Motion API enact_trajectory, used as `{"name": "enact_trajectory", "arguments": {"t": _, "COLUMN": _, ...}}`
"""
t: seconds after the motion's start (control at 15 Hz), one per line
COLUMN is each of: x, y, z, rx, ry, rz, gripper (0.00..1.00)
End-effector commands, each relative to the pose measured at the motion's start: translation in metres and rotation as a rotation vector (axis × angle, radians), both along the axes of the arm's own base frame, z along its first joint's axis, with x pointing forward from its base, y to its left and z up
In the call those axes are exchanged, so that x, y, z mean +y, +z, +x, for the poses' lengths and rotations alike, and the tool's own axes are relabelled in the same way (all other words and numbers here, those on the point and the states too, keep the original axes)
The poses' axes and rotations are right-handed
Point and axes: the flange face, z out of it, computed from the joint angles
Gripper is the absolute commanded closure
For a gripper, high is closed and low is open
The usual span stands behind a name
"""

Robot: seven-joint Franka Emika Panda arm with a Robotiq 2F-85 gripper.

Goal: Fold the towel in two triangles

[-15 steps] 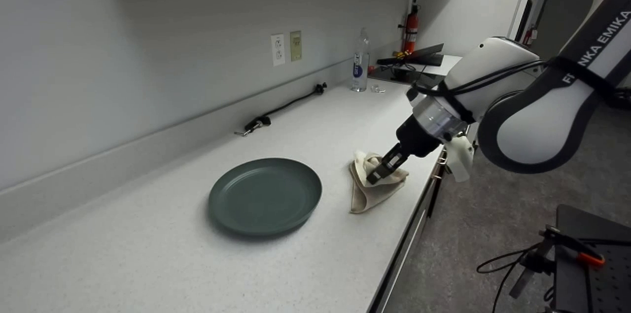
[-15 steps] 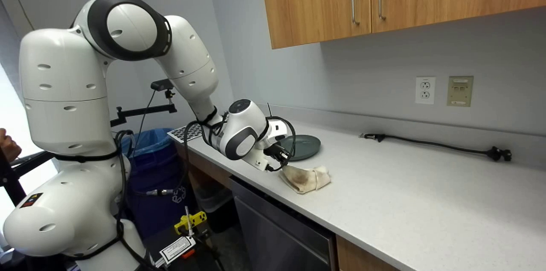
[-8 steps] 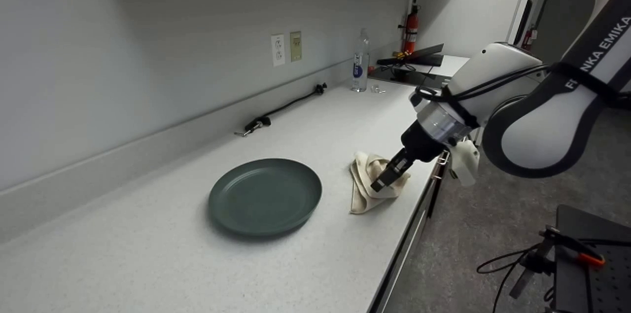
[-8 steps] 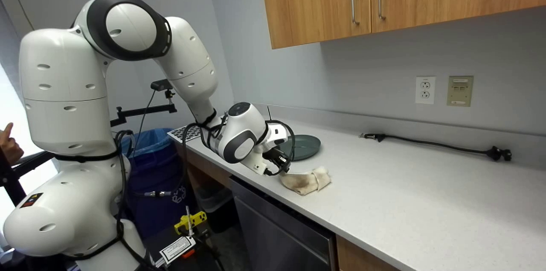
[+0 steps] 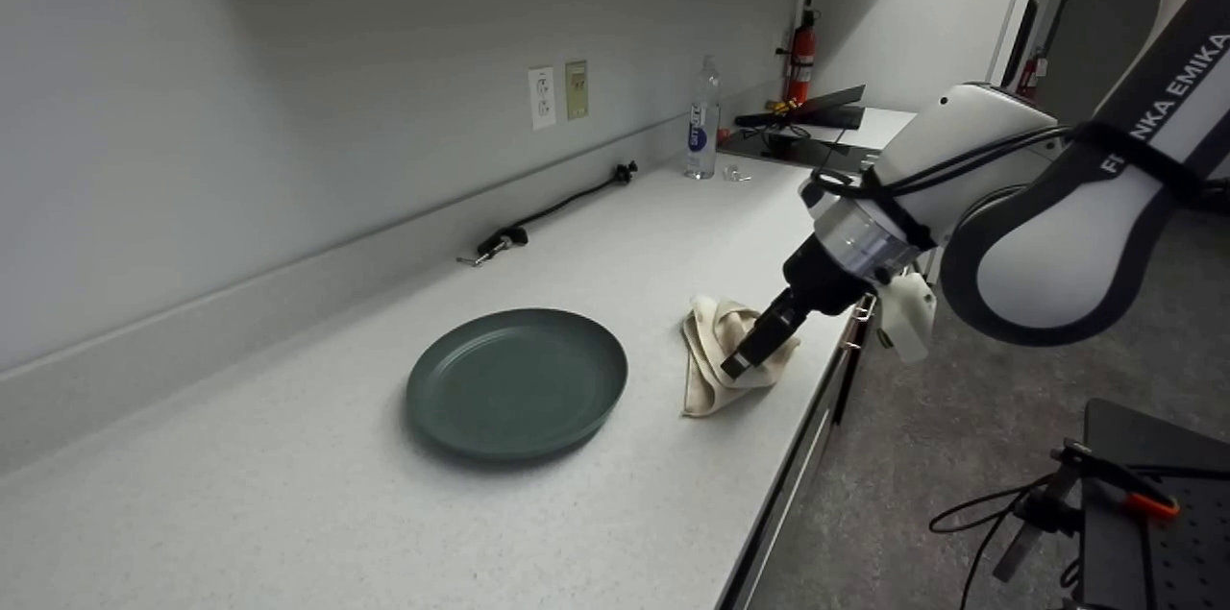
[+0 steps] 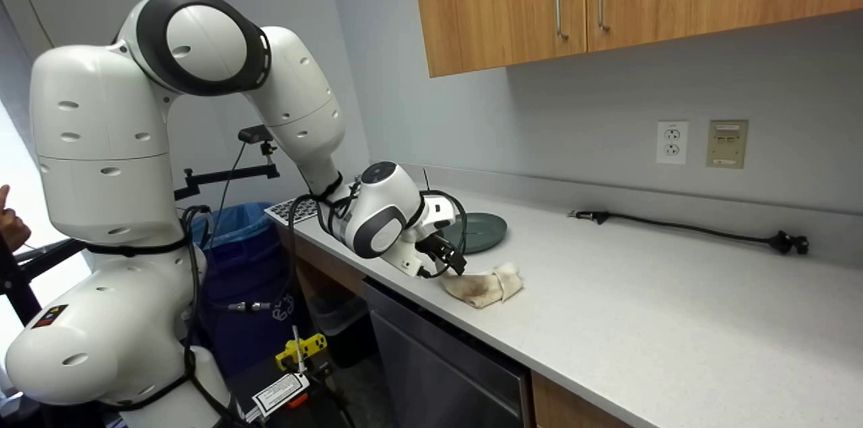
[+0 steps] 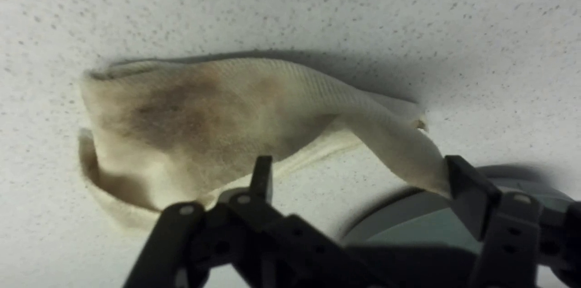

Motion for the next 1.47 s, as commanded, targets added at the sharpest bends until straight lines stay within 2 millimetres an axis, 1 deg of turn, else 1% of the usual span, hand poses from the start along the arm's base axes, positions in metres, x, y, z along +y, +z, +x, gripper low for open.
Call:
{"name": "enact_trajectory", "arguments": {"t": 0.0, "x": 0.002, "y": 0.010, "z": 0.002, "rx": -0.014, "ry": 0.006, "rz": -0.003, "gripper": 0.00}}
{"name": "enact_trajectory", "arguments": {"t": 0.2, "x": 0.003, "y": 0.019, "z": 0.003, "rx": -0.020, "ry": 0.002, "rz": -0.009, "gripper": 0.00}}
{"name": "enact_trajectory", "arguments": {"t": 0.33, "x": 0.001, "y": 0.027, "z": 0.003, "rx": -0.025, "ry": 0.002, "rz": -0.026, "gripper": 0.00}}
{"name": "enact_trajectory", "arguments": {"t": 0.6, "x": -0.013, "y": 0.051, "z": 0.001, "rx": -0.013, "ry": -0.012, "rz": -0.089, "gripper": 0.00}}
{"name": "enact_trajectory", "arguments": {"t": 0.87, "x": -0.026, "y": 0.076, "z": -0.007, "rx": 0.093, "ry": -0.010, "rz": -0.181, "gripper": 0.00}}
{"name": "enact_trajectory", "arguments": {"t": 1.0, "x": -0.023, "y": 0.089, "z": -0.007, "rx": 0.111, "ry": 0.014, "rz": -0.213, "gripper": 0.00}}
{"name": "enact_trajectory", "arguments": {"t": 1.07, "x": -0.019, "y": 0.099, "z": -0.009, "rx": 0.108, "ry": 0.023, "rz": -0.211, "gripper": 0.00}}
{"name": "enact_trajectory", "arguments": {"t": 1.4, "x": -0.001, "y": 0.127, "z": -0.022, "rx": 0.086, "ry": 0.091, "rz": -0.234, "gripper": 0.00}}
